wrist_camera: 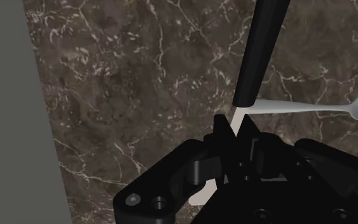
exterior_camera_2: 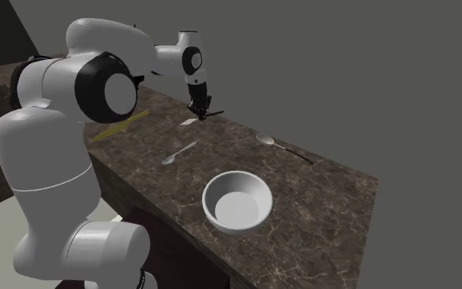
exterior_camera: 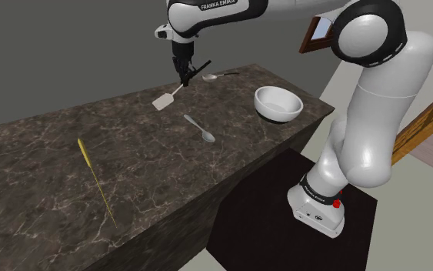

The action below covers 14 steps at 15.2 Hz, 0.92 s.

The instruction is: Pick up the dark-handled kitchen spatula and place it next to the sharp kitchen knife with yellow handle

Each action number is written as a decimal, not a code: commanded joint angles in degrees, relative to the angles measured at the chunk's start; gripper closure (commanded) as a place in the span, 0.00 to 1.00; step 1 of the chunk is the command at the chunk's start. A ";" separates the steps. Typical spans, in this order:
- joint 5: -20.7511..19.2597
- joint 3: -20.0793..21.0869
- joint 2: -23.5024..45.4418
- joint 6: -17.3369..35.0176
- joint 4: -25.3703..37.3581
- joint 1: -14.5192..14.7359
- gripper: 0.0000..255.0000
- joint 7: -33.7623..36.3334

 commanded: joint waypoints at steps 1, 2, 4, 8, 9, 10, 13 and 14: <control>0.19 0.88 1.19 -0.68 1.71 1.29 1.00 2.24; 0.38 1.31 2.20 -1.19 3.18 1.84 1.00 3.22; 0.76 2.13 4.40 -2.33 6.39 2.90 1.00 5.14; 1.52 3.64 9.53 -5.15 14.12 4.85 1.00 8.82; 1.71 3.98 10.99 -6.00 16.38 5.30 1.00 9.70; 1.91 4.32 12.54 -6.91 18.80 5.73 1.00 10.58; 2.50 5.29 17.84 -10.20 27.27 6.87 1.00 13.15; 2.63 5.48 19.11 -11.02 29.33 7.07 1.00 13.68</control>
